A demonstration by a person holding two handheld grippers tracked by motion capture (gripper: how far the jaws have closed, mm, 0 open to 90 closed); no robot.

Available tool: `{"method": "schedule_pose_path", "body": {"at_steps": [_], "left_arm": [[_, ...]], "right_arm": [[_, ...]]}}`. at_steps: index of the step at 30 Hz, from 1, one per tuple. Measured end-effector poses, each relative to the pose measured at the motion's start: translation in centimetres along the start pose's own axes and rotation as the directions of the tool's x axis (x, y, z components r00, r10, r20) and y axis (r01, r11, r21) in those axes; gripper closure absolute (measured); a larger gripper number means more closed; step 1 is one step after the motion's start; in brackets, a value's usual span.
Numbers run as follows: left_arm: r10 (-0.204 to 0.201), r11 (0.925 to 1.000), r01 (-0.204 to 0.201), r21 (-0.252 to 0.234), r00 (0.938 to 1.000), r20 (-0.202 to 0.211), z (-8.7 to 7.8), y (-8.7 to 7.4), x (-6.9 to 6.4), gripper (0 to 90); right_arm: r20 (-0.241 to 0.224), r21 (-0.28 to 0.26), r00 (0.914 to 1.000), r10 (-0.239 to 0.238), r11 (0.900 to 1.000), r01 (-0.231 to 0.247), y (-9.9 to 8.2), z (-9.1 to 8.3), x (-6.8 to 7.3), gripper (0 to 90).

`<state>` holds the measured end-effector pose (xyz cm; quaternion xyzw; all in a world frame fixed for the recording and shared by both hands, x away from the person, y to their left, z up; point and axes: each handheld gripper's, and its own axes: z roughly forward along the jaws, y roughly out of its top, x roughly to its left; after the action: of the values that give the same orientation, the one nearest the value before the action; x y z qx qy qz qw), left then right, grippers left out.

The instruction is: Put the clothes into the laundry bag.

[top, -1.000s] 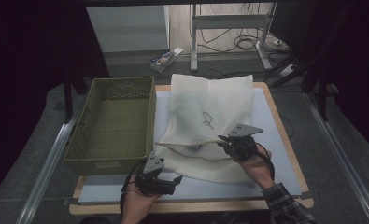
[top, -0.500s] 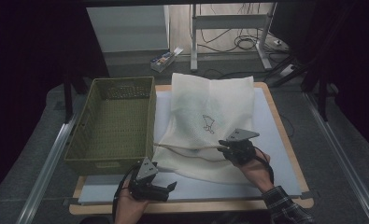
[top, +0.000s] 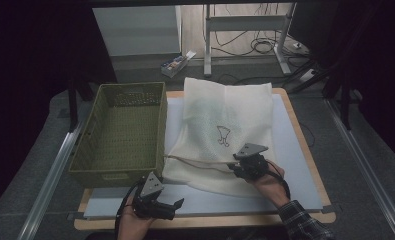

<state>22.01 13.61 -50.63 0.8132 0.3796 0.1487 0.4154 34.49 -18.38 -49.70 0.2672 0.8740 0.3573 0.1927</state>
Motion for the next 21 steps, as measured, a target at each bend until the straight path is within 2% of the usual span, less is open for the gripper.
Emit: {"method": "schedule_pose_path", "body": {"at_steps": [7, 12, 21], "left_arm": [[0.001, 0.9999, -0.001, 0.011, 0.9999, 0.012, 0.2, -0.2, 0.1, 2.9], [-0.006, 0.9999, 0.006, 0.011, 0.9998, 0.019, 0.2, -0.2, 0.2, 2.8], [-0.005, 0.9999, 0.005, 0.016, 0.9998, 0.020, 0.3, -0.2, 0.2, 2.7]], "right_arm": [[-0.039, 0.028, 0.9990, -0.023, 0.9993, 0.024, -0.3, 1.2, 0.3, 34.6], [-0.057, 0.028, 0.9982, -0.016, 0.9994, 0.018, -0.2, 1.4, 0.3, 29.1], [-0.102, -0.013, 0.9947, 0.011, 0.9998, -0.012, 0.6, 0.6, 0.2, 21.0]]}}
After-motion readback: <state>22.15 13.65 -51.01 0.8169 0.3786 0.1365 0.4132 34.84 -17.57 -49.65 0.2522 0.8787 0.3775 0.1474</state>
